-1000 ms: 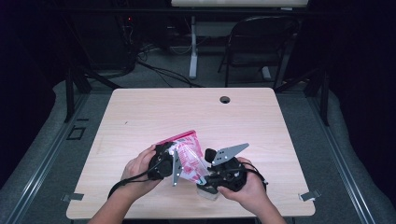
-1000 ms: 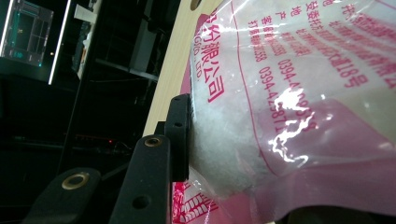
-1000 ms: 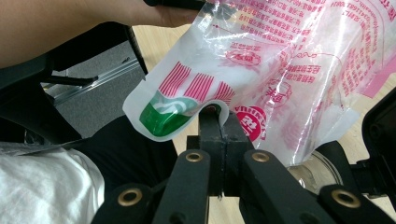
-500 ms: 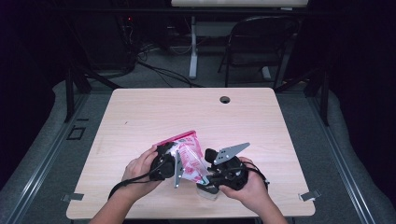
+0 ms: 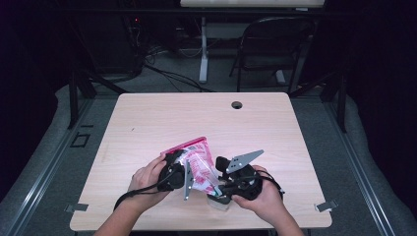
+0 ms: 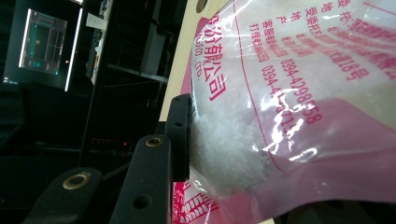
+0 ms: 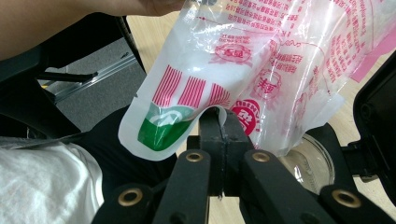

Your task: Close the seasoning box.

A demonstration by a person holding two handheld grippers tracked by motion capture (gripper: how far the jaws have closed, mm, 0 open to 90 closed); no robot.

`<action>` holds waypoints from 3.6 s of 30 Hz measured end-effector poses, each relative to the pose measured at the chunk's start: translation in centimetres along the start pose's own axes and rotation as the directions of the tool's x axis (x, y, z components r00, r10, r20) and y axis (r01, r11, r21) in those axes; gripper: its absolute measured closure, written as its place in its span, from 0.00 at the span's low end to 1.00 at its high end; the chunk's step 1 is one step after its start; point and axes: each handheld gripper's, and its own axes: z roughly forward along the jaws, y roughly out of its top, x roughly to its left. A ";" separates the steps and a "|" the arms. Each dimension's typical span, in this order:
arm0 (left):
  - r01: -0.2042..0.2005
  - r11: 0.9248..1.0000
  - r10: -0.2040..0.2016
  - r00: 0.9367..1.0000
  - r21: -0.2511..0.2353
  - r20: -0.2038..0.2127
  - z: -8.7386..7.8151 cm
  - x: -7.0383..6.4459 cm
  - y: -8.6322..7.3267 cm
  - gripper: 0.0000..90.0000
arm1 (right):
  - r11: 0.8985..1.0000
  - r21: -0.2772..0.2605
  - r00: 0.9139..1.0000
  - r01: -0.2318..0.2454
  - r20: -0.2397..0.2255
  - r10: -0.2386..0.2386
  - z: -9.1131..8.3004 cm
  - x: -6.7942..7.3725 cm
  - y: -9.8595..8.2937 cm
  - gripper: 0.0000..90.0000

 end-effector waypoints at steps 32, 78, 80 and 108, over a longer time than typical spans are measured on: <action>-0.079 0.997 0.078 0.993 -0.012 -0.091 -0.7 -0.6 0.6 0.79 | 1.000 0.003 1.000 -0.006 -0.004 0.006 -0.4 -0.3 -0.2 1.00; -0.172 0.985 0.168 0.970 -0.009 -0.174 -1.5 -1.1 1.3 0.79 | 1.000 0.009 1.000 -0.016 -0.005 0.016 -0.9 -0.6 -0.3 1.00; -0.172 0.985 0.167 0.970 -0.011 -0.175 -1.6 -1.0 1.4 0.79 | 1.000 0.010 1.000 -0.016 -0.006 0.016 -0.9 -0.6 -0.4 1.00; -0.197 0.980 0.191 0.962 -0.013 -0.196 -1.9 -1.0 1.7 0.80 | 1.000 0.012 1.000 -0.013 -0.006 0.013 -1.0 -0.4 -0.4 1.00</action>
